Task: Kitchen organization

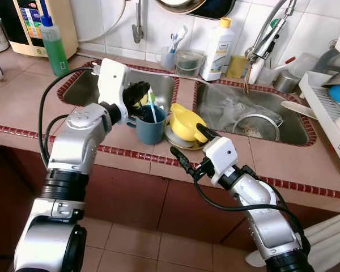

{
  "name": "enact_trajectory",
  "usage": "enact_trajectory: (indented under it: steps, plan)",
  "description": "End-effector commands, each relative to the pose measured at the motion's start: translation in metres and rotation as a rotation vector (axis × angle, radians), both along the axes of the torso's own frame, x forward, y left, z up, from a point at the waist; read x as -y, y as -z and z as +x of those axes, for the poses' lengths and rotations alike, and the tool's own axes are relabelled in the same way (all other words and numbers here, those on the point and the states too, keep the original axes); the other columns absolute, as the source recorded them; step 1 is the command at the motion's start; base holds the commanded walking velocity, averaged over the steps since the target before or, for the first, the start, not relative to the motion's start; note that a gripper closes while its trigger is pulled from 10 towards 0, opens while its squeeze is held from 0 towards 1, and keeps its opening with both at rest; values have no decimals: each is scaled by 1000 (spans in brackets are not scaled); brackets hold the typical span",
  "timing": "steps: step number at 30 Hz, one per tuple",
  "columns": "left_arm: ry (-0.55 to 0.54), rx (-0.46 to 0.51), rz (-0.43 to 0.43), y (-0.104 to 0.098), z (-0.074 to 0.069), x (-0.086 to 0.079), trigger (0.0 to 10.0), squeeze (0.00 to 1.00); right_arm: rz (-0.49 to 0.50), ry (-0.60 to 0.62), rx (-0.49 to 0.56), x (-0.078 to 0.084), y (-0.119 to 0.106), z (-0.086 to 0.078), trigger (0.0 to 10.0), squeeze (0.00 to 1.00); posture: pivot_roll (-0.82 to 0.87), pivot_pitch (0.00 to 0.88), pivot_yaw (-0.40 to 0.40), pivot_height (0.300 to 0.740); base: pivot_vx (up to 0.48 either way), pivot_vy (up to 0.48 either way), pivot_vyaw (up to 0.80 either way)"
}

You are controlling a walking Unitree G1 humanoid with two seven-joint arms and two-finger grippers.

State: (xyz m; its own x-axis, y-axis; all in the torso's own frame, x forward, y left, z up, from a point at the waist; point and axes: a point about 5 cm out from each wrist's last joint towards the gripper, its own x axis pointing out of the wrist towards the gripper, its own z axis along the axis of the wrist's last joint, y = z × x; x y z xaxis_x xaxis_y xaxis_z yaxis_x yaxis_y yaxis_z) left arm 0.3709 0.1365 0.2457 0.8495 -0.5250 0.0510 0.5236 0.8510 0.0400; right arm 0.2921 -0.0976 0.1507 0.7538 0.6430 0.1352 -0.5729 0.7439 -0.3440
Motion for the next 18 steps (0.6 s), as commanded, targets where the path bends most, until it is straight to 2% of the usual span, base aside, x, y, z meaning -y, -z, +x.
enact_trajectory:
  steps: [1, 6, 18]
  plan:
    - [35, 45, -19, -19, -2, 2, 10000, 0, -6, 2, 11, 0, -1, 2, 10000, 0, -73, 0, -59, 740, 0, 0, 0]
    - [37, 54, -66, -29, -2, -4, 10000, 0, -4, 3, 12, -1, -1, 1, 10000, 0, -70, 0, -56, 740, 0, 0, 0]
    - [0, 92, -90, -41, -1, -17, 10000, 0, 0, -1, 16, -2, -1, 2, 10000, 0, -69, 0, -58, 740, 0, 0, 0]
